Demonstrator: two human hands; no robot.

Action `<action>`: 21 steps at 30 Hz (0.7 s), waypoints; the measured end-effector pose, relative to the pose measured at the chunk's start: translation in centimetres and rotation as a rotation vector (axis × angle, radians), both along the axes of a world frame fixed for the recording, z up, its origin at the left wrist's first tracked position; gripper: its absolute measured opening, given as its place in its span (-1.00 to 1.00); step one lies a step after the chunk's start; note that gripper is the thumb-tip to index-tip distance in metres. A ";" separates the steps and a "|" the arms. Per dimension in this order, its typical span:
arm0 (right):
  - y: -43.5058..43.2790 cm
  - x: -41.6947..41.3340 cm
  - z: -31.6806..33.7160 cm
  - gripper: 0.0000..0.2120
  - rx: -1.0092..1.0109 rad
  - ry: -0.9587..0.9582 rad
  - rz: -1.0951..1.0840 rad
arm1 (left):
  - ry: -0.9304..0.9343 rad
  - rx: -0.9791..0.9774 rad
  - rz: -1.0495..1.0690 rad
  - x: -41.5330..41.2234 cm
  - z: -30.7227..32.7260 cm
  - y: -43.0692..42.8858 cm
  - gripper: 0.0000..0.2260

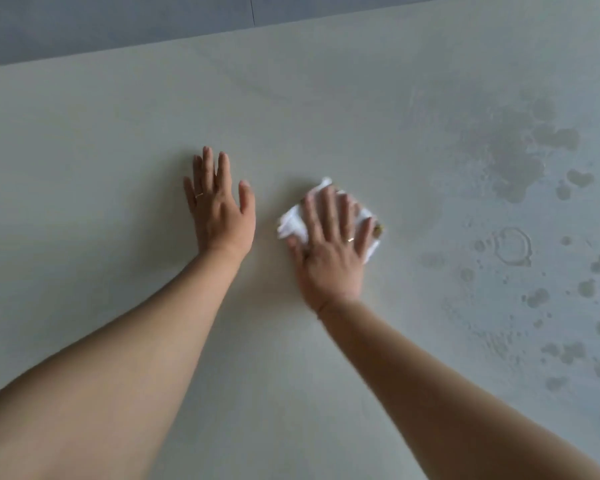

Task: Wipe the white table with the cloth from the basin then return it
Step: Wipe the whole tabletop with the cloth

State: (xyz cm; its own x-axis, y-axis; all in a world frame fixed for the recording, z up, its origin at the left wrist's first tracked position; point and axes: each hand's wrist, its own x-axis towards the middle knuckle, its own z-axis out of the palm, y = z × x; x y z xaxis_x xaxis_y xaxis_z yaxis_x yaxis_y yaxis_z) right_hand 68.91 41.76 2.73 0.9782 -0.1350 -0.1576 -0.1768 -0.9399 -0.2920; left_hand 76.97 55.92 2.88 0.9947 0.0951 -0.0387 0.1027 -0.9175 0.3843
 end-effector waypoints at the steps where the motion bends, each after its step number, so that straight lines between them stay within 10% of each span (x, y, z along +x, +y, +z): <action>1: 1.5 -1.5 0.0 -0.41 0.001 -0.007 0.092 | -0.030 -0.021 -0.002 -1.2 0.3 0.5 -0.49; 6: -1.3 -3.3 0.0 -0.45 -0.031 -0.025 0.469 | -0.057 0.067 0.037 -13.6 1.0 1.8 -0.49; 15: -4.9 -3.9 0.2 -0.43 -0.013 0.038 -0.233 | 0.086 0.184 -0.020 -18.1 -0.9 1.6 -0.46; 21: 2.8 -8.9 0.6 -0.44 0.016 -0.005 0.279 | 0.064 0.186 -0.013 -18.0 -0.7 1.6 -0.46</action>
State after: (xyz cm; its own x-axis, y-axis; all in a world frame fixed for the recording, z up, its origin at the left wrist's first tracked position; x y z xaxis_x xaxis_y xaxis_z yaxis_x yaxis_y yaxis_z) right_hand 59.97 44.54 3.34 0.9780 0.1417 -0.1529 0.0892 -0.9475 -0.3071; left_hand 58.95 57.49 2.21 0.9919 0.0936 -0.0853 0.1092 -0.9734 0.2014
